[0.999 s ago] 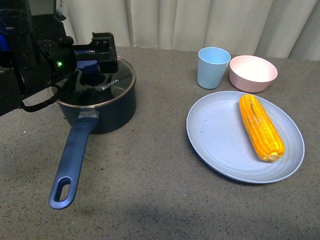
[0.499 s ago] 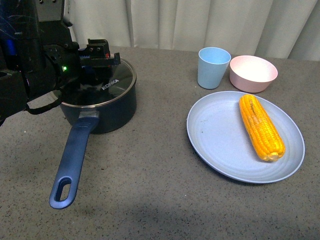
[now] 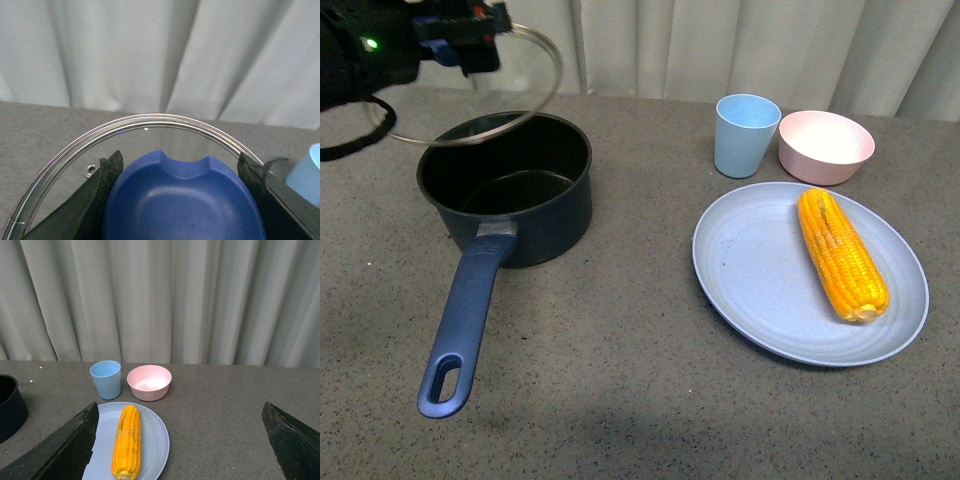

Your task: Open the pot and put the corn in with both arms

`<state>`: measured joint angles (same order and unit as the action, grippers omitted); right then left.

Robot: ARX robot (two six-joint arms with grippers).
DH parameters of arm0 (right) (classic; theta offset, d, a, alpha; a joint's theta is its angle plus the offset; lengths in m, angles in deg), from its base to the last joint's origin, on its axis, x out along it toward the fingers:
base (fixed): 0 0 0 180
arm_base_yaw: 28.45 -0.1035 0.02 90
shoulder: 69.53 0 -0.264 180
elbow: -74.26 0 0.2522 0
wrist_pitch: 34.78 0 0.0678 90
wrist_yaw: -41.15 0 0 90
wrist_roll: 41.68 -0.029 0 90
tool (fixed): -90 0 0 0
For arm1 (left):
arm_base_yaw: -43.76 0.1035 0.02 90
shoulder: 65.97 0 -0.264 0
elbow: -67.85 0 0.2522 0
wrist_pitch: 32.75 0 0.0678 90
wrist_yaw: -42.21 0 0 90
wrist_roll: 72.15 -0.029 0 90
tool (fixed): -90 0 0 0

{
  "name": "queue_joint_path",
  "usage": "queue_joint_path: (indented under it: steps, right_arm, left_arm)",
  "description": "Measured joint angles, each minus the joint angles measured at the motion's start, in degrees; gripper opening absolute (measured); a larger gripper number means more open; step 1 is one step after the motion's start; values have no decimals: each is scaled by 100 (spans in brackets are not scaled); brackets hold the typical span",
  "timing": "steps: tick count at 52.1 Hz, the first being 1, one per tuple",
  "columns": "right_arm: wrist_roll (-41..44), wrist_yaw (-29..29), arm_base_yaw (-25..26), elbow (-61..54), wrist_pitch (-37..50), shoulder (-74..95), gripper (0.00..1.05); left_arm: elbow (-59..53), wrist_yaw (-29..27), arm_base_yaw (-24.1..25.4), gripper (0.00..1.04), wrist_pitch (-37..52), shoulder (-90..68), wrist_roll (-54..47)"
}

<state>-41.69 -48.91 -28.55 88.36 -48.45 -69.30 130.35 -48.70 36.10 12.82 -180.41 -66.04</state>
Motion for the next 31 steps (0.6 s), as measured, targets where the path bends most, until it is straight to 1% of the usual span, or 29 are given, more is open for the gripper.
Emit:
queue_joint_path:
  steps: [5,10,17,20,24,31]
  right_arm:
    - [0,0,0,0,0,0,96]
    - [2,0,0,0,0,0,96]
    - [2,-2,0,0,0,2,96]
    - [0,-2,0,0,0,2,96]
    - [2,0,0,0,0,2,96]
    - [2,0,0,0,0,2,96]
  left_arm:
    - [-9,37,396,62,61,-17,-7]
    - [-50,251,898,62,264,-192,-57]
    - [-63,334,1443,62,444,-442,-72]
    - [-61,319,1753,62,566,-634,-66]
    - [-37,238,1934,62,776,-970,-127]
    - [26,251,1923,62,920,-1528,-122]
